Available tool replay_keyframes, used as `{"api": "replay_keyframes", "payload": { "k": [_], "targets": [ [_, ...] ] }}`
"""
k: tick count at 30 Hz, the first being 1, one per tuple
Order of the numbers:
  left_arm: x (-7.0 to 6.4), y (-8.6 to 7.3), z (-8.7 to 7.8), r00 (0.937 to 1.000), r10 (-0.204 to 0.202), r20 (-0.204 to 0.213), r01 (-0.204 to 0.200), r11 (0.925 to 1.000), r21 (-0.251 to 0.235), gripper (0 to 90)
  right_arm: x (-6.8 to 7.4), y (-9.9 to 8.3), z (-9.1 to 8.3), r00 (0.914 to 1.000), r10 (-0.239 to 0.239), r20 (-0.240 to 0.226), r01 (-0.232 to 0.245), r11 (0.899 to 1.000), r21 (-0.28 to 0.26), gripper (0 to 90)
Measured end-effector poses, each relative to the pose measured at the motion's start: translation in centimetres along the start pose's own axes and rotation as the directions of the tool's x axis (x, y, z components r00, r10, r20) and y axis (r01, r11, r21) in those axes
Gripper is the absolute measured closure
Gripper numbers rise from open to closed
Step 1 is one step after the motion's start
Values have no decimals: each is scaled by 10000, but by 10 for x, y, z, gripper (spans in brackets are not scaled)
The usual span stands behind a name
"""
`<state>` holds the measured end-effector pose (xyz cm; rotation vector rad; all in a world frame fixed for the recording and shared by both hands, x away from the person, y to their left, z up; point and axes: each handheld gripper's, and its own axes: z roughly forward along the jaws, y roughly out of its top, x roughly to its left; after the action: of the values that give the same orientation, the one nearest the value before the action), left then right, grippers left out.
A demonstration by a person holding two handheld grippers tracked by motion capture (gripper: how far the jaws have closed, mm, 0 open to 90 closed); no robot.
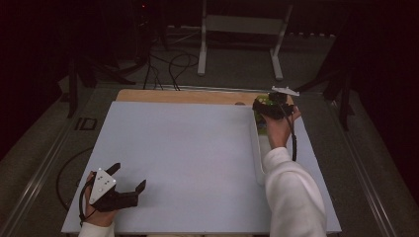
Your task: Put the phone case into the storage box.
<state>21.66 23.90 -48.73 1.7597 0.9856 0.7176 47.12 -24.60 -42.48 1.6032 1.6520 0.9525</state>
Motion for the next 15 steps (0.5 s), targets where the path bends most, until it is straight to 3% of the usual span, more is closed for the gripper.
{"api": "replay_keyframes", "payload": {
  "k": [9, 15],
  "targets": [
    [-1, 0, 0, 10000, 3, 16, -3, 10000, -23, 1, 2, -4, -9, 9975, -322, -624, 323, 9995, 6, 75],
    [-1, 0, 1, 10000, 29, 15, -29, 10000, 9, 0, 4, -9, -19, 9912, -674, -1140, 687, 9976, 79, 75]
  ]
}}
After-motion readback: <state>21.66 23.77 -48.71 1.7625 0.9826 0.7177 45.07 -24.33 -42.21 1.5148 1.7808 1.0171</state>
